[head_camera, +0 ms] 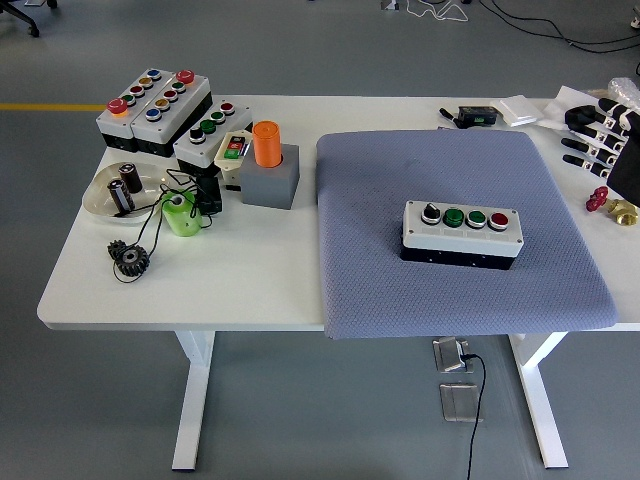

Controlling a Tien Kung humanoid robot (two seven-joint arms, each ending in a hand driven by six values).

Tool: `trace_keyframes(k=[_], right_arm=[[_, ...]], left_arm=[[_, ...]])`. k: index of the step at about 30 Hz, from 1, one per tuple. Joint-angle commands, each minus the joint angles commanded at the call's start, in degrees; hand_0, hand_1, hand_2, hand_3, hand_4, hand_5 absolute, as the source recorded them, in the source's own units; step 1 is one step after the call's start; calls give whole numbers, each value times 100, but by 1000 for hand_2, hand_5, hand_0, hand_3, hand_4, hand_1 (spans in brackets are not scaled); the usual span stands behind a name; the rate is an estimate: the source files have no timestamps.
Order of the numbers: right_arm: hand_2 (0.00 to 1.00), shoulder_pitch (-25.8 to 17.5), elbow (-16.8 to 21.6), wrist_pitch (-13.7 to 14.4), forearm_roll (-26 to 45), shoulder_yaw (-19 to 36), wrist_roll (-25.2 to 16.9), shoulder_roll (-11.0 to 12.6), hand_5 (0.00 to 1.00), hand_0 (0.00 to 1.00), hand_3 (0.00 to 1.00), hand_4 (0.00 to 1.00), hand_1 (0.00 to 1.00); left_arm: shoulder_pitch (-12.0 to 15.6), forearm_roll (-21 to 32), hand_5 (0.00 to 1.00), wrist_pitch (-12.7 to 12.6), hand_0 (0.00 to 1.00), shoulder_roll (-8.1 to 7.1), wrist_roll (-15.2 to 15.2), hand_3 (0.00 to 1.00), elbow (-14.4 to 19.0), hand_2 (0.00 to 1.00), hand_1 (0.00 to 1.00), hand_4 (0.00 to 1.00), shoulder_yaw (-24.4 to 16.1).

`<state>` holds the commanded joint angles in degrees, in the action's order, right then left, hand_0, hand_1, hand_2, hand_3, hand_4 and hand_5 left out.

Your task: Pick up the button,place it on the desk,press the button,press the button

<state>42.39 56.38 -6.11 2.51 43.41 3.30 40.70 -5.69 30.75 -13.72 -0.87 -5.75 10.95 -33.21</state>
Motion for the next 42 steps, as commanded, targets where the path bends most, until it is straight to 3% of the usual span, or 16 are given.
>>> trace_keyframes(k=[7, 9, 14, 19, 31, 32, 37, 38, 42], right_arm=[[889, -93, -314, 33, 1541, 378, -104, -117, 649, 888, 897, 638, 841], [888, -111, -371, 23, 1692, 448, -124, -155, 673, 901, 874, 650, 848], [882, -219, -615, 36, 1826, 934, -197, -505, 682, 899, 857, 646, 844], [882, -229, -850, 7, 1650, 1174, -148, -731, 682, 899, 857, 646, 844], [847, -221, -1580, -302, 378, 1267, 156, -723, 702, 876, 828, 641, 825], [848, -224, -1606, -299, 254, 1267, 177, -727, 817, 870, 815, 631, 821], [848, -238, -1733, -216, -304, 1295, 201, -751, 817, 870, 815, 631, 821], [892, -252, -1747, -221, -365, 1317, 235, -748, 998, 883, 833, 610, 842], [892, -281, -1777, -287, -476, 1377, 379, -741, 998, 883, 833, 610, 842]], left_arm=[[10, -5, 963, 3, 715, -1, -2, 674, 1, 813, 781, 428, -8], [13, 1, 965, 2, 715, 1, -1, 674, 0, 813, 781, 430, -2], [31, 20, 967, 1, 715, 3, -4, 675, -3, 812, 781, 429, 18], [27, 18, 967, -4, 715, 4, -1, 675, -3, 812, 781, 429, 32], [11, 16, 967, 2, 715, 12, -1, 674, 0, 812, 780, 429, 12], [16, 23, 966, 2, 714, 15, 0, 675, -2, 812, 780, 429, 22], [44, 63, 966, 4, 714, 31, 1, 675, -9, 812, 780, 429, 86], [55, 77, 971, 5, 714, 34, 0, 675, -9, 812, 780, 430, 107], [83, 108, 971, 5, 714, 36, 3, 675, -13, 812, 780, 430, 171]])
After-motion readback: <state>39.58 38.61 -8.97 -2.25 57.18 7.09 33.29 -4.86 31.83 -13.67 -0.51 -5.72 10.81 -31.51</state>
